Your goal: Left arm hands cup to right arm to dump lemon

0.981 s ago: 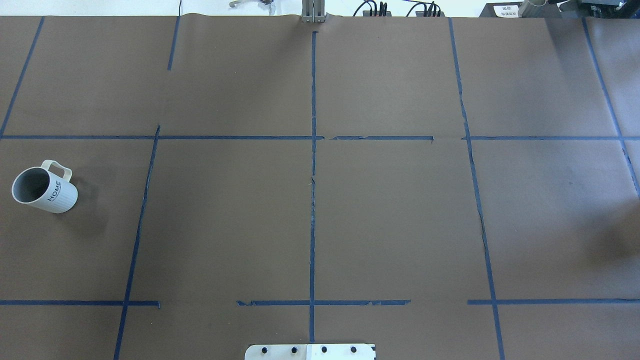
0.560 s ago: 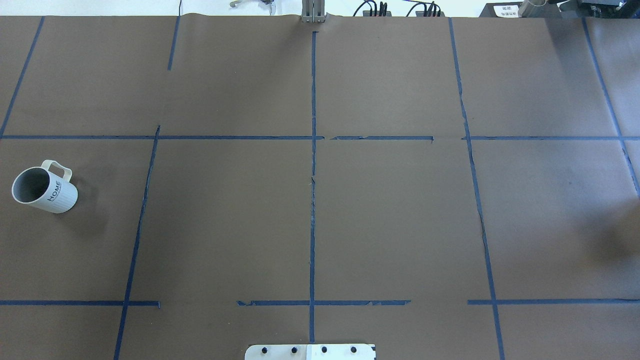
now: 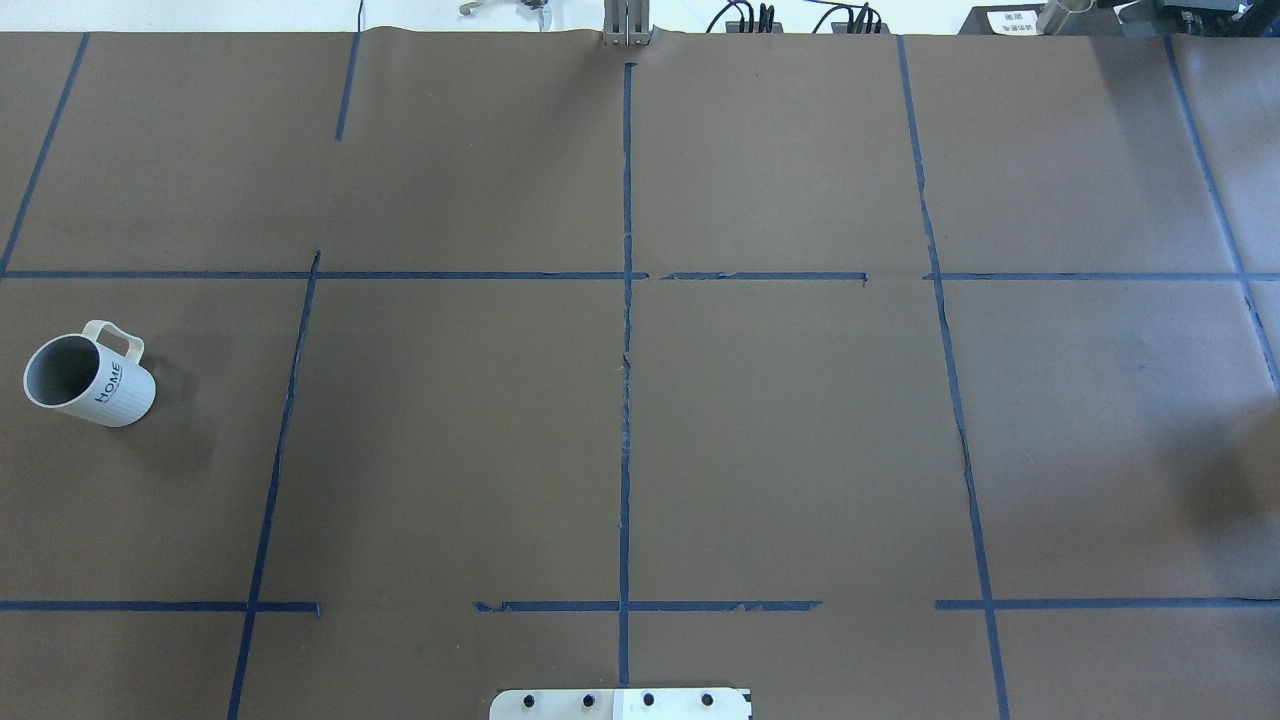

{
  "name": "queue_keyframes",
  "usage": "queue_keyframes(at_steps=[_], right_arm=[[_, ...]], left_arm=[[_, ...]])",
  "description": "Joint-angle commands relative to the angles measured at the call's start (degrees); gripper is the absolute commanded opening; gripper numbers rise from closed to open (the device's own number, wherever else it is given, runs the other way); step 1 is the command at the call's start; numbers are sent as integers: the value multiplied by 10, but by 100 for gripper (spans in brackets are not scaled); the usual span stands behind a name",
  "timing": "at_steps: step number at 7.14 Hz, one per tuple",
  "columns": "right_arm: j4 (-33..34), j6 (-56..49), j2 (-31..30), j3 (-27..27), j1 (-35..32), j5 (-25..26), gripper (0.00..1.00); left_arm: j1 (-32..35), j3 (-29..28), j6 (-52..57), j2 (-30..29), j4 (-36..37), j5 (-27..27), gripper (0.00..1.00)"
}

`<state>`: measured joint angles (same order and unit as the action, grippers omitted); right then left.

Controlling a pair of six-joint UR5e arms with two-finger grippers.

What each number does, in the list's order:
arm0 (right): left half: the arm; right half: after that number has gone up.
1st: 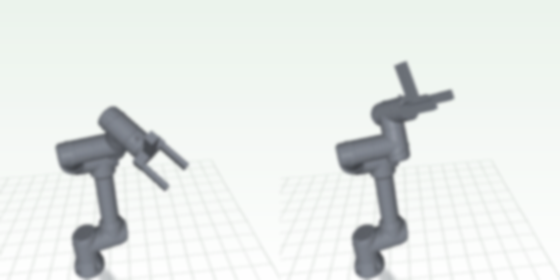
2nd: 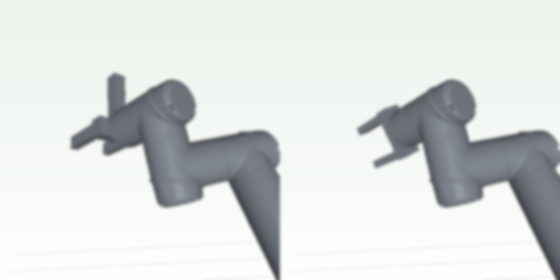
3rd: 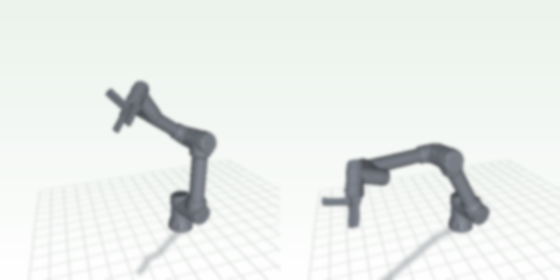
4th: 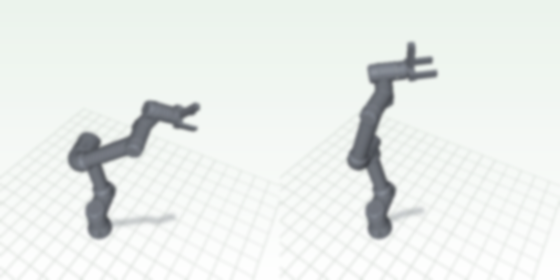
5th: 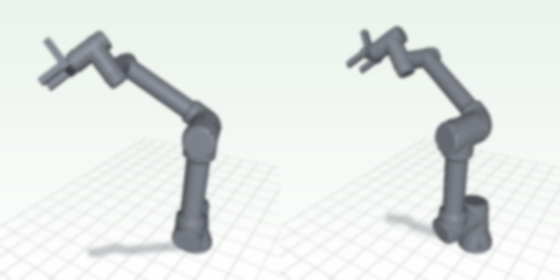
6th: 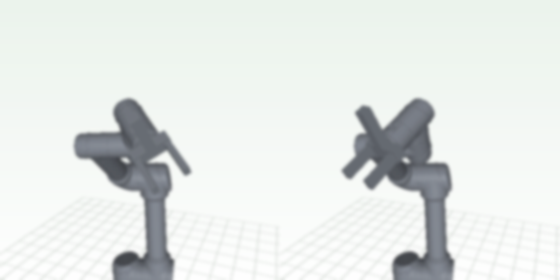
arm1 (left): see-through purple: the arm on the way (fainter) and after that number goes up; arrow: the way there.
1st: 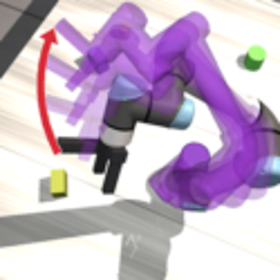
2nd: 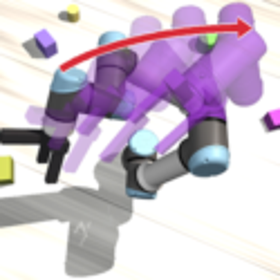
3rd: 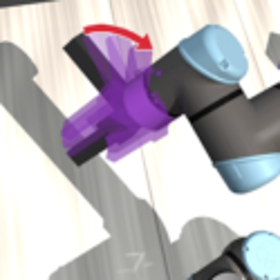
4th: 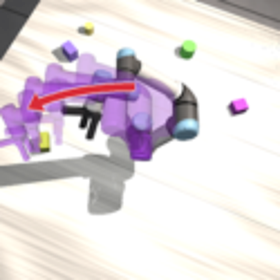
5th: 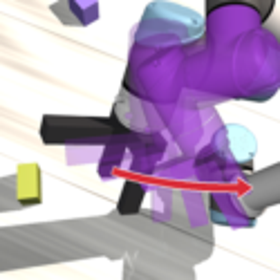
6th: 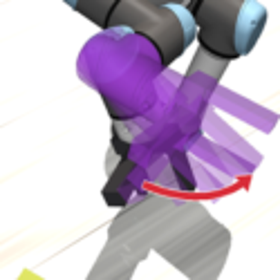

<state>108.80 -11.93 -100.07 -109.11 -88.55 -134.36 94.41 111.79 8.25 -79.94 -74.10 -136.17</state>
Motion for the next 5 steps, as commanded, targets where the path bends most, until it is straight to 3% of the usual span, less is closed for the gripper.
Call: queue_keyframes(at_steps=[1,5], right_arm=[[-122,63,-29,21,0,1,100],[-122,67,-38,20,0,1,100]], left_arm=[[2,-4,-1,-5,1,0,100],[2,2,-1,2,-4,-6,100]])
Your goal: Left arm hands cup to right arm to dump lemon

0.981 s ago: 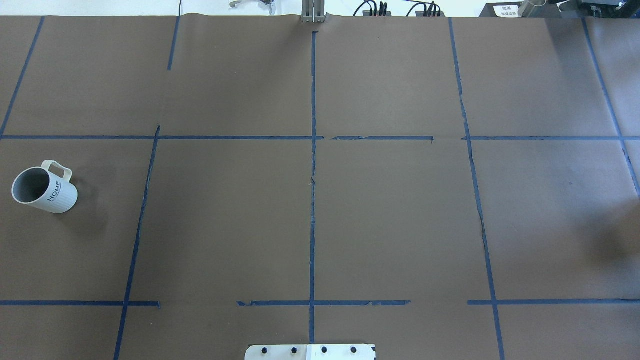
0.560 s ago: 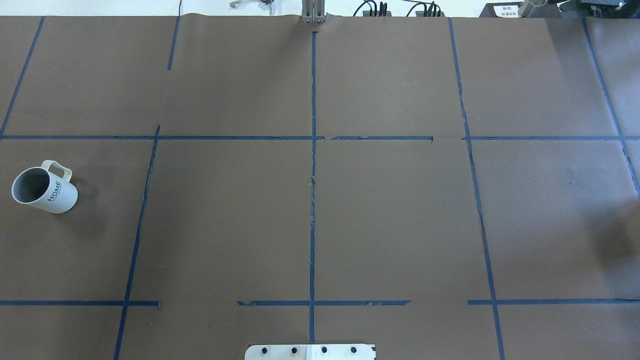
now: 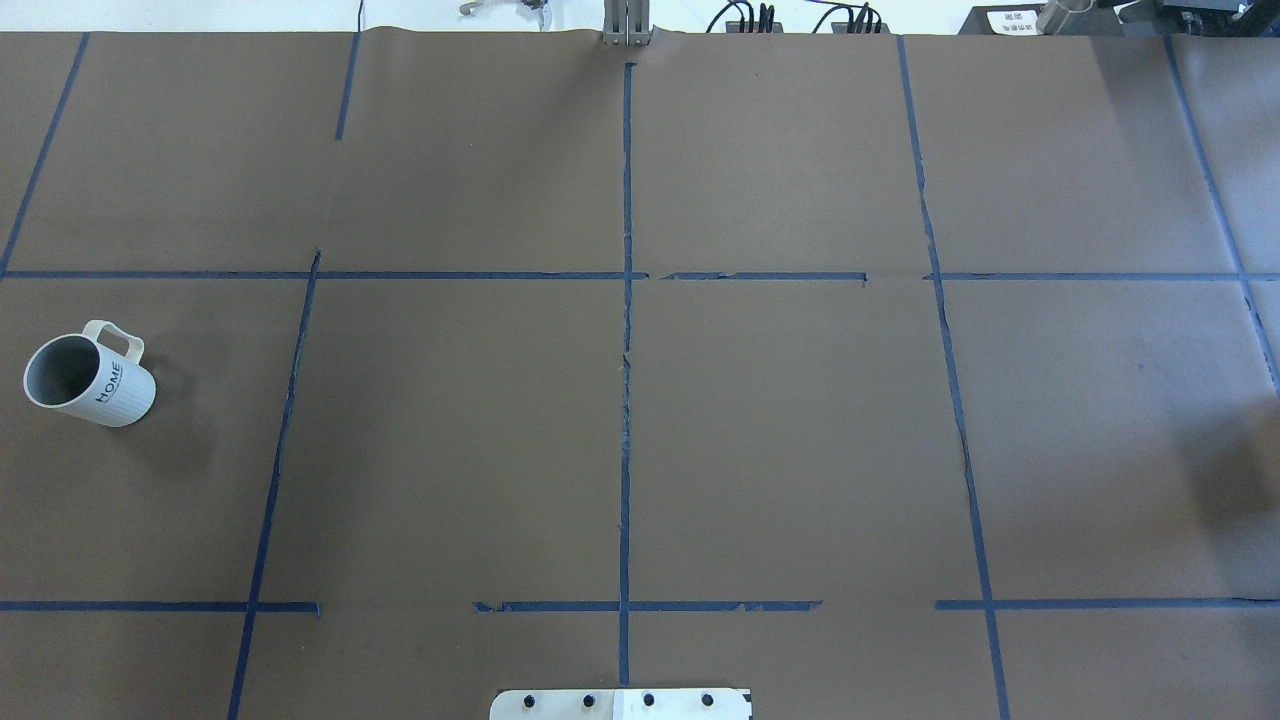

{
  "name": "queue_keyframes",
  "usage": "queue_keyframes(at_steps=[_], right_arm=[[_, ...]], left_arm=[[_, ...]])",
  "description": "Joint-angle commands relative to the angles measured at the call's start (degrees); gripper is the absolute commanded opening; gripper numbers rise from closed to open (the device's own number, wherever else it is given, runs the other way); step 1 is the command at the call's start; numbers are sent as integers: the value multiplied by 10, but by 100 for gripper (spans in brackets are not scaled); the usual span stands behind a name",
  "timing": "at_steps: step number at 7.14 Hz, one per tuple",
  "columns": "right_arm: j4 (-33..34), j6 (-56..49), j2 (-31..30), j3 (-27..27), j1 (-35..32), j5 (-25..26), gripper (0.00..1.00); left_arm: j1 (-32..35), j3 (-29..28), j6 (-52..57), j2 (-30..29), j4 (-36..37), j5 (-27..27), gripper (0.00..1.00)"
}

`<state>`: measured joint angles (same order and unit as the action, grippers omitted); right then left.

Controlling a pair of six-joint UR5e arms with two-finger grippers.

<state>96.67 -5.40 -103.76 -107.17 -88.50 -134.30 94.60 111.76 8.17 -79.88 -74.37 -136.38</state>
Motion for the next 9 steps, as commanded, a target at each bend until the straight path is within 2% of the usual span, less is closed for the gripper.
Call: queue_keyframes(at_steps=[1,8,9], right_arm=[[-1,6,0,-2,0,-1,100],[-1,6,0,-3,0,-6,100],[-1,6,0,-4,0,-6,100]], left_arm=[[0,4,3,2,-3,-29,100],[-8,-33,4,-1,-2,-17,100],[-8,-32,4,-4,-2,4,100]])
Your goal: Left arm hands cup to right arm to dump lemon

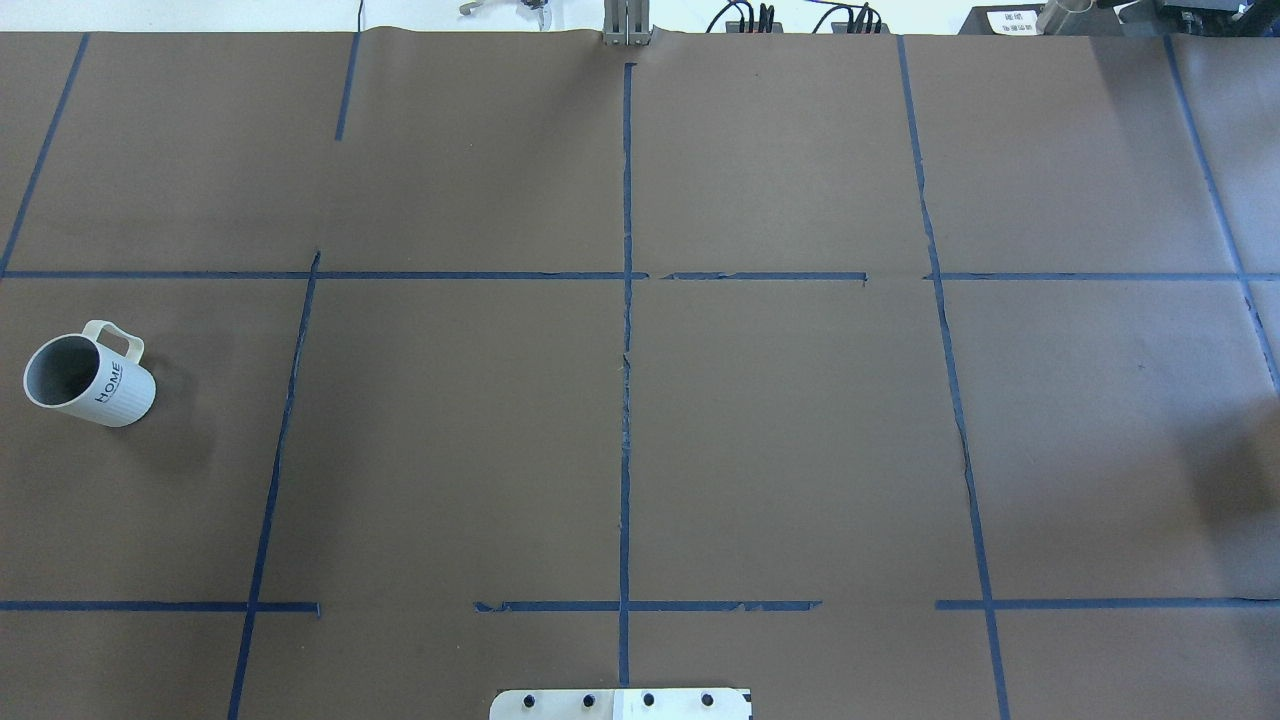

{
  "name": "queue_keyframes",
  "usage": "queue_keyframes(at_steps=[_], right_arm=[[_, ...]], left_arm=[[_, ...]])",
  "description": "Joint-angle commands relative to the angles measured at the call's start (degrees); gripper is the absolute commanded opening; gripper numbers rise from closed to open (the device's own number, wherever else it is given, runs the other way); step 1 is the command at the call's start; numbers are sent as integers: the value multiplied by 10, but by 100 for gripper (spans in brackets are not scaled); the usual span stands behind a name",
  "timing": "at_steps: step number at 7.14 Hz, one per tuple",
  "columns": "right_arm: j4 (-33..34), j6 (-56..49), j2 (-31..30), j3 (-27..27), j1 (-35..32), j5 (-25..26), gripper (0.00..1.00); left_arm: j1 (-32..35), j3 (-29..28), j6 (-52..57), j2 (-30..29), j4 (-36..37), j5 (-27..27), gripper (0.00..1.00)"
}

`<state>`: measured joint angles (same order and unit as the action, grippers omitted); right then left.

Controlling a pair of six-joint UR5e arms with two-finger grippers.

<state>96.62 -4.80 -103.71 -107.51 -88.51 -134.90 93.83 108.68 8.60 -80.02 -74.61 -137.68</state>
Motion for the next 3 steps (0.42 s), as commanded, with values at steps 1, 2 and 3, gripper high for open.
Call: queue_keyframes(at_steps=[1,2,3], right_arm=[[0,1,0,-1,0,0,100],[1,1,0,-1,0,0,100],[0,1,-1,-2,0,0,100]], left_arm=[[0,4,0,-2,1,16,100],[-1,-2,1,-1,0,15,100],[-1,-14,1,-3,-1,14,100]])
